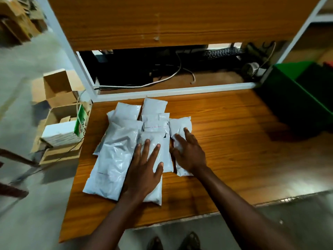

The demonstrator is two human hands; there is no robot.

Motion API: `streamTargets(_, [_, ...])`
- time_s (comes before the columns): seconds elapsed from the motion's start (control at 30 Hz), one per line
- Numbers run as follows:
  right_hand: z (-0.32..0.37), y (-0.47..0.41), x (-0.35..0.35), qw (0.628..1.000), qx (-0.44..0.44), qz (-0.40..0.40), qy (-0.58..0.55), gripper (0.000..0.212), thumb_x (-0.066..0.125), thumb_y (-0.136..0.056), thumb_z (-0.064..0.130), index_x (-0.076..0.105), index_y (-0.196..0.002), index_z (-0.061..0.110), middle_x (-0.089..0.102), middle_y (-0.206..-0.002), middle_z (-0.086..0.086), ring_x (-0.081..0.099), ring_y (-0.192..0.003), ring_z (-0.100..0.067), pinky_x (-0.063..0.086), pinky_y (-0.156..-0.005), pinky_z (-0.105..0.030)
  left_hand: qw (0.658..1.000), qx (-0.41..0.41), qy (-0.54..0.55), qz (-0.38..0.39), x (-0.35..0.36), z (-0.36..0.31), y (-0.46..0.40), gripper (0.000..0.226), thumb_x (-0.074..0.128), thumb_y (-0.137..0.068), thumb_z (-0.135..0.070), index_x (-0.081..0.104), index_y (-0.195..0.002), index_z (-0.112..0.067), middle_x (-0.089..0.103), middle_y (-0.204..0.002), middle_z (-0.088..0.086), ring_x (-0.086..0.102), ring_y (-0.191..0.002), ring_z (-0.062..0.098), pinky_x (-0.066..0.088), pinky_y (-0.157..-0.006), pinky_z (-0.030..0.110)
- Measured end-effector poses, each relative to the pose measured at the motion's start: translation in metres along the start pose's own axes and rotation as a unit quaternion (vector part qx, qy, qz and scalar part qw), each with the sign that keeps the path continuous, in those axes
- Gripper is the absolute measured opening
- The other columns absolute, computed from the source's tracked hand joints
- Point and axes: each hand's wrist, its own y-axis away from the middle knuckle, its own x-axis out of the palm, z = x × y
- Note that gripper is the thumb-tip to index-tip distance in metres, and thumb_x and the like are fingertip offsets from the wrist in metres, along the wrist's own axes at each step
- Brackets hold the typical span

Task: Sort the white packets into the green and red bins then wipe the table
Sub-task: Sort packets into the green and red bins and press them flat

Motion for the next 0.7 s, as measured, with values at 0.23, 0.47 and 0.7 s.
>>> streamTargets(0.23, [-0.008, 0.027, -0.031, 0.995, 0.018, -0.083, -0.051, 0.056, 0.057, -0.093, 0.046, 0.043, -0.147, 0.039, 0.019, -0.167, 0.006, 0.034, -0.147, -0.025, 0.054, -0.097, -0.048, 0.997, 0.015, 0.076, -0.03, -0.007, -0.02, -0.005, 0.06, 0.031, -0.098, -0.049, 0.029, -0.155, -0.032, 0.015, -0.167, -0.001, 0.009, -0.155, 0.025, 0.033, -0.117, 0.053])
streamTargets(0.47, [-0.064, 0.105, -0.084, 0.977, 0.084, -0.186, -0.062, 0.06, 0.059, -0.092, 0.045, 0.043, -0.149, 0.037, 0.016, -0.168, 0.006, 0.043, -0.142, -0.027, 0.056, -0.095, -0.045, 0.975, 0.12, 0.181, -0.046, -0.025, -0.112, -0.011, 0.059, 0.037, -0.1, -0.043, 0.026, -0.156, -0.032, 0.008, -0.168, -0.005, 0.001, -0.155, 0.019, 0.008, -0.123, 0.035])
streamTargets(0.7, [-0.161, 0.186, -0.135, 0.95, 0.155, -0.268, -0.049, 0.057, 0.066, -0.09, 0.039, 0.051, -0.145, 0.031, 0.028, -0.164, 0.001, 0.046, -0.141, -0.023, 0.051, -0.1, -0.039, 0.96, 0.198, 0.198, -0.007, -0.002, -0.24, -0.008, 0.059, 0.037, -0.098, -0.042, 0.029, -0.155, -0.031, 0.014, -0.167, 0.0, 0.003, -0.155, 0.019, 0.012, -0.124, 0.037])
